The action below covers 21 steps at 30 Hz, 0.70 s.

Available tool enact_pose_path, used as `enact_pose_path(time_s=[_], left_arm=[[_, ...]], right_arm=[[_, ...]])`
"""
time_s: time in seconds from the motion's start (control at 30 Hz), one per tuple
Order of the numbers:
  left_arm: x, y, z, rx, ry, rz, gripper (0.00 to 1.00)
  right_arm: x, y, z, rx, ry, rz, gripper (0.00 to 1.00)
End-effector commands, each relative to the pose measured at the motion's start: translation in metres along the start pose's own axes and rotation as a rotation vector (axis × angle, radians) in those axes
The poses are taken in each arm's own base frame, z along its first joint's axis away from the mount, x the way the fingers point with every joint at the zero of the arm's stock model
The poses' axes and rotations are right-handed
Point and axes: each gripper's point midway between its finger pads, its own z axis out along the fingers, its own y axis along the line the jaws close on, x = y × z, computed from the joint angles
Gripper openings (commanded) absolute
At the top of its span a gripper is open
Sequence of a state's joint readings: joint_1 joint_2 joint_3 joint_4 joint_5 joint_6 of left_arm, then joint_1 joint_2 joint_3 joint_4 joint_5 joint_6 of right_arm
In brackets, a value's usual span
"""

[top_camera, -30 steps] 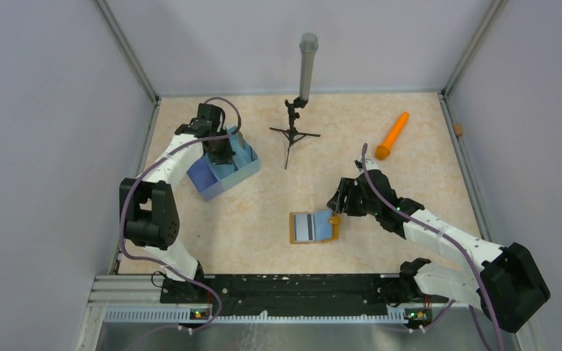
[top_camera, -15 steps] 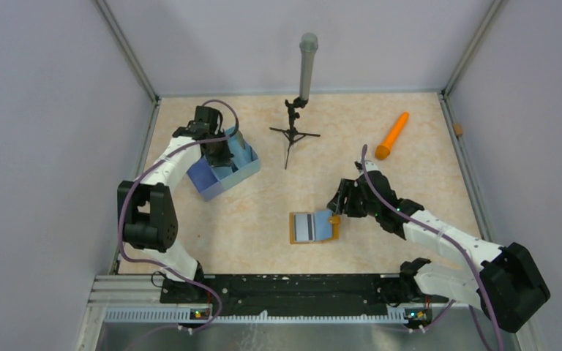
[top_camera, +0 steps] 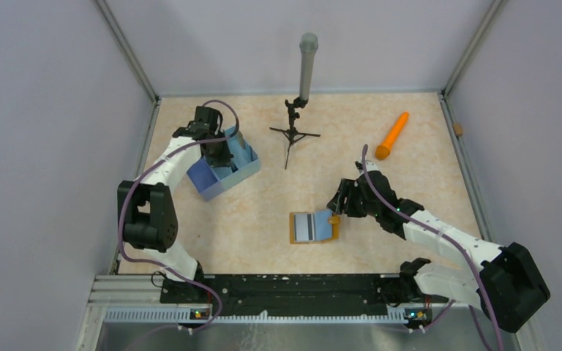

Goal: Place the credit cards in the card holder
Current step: Pick up the credit card from the storage box.

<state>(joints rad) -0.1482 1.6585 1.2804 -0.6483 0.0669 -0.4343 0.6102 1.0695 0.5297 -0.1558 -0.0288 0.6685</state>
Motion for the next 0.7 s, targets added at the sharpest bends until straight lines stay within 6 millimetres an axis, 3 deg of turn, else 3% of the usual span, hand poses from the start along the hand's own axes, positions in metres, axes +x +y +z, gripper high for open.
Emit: enact_pose_path(time_s=[0.0,0.3,0.47,0.53,0.67], left_arm=[[-0.002,0.004,0.001,-0.008,-0.003,0.015,0.12],[0.003,0.008,0.007,-0.029,0.019,0.02,0.13],[0.004,0.014,0.009,-0.058,0.02,0.024,0.05],[0.001,0.014,0.005,-0.062,0.008,0.025,0.0],[-0.015,0.006,-0.017,-0.035,-0.058,0.031,0.0]], right_arm=[[-0.006,0.001,0.001,-0.015,-0.028,0.019,0.55],[-0.006,0.001,0.001,-0.013,-0.03,0.02,0.55],[-0.007,0.001,0.0,-0.016,-0.034,0.022,0.55],[-0.008,0.002,-0.001,-0.017,-0.037,0.021,0.55],[-0.01,0.003,-0.003,-0.019,-0.043,0.022,0.55]])
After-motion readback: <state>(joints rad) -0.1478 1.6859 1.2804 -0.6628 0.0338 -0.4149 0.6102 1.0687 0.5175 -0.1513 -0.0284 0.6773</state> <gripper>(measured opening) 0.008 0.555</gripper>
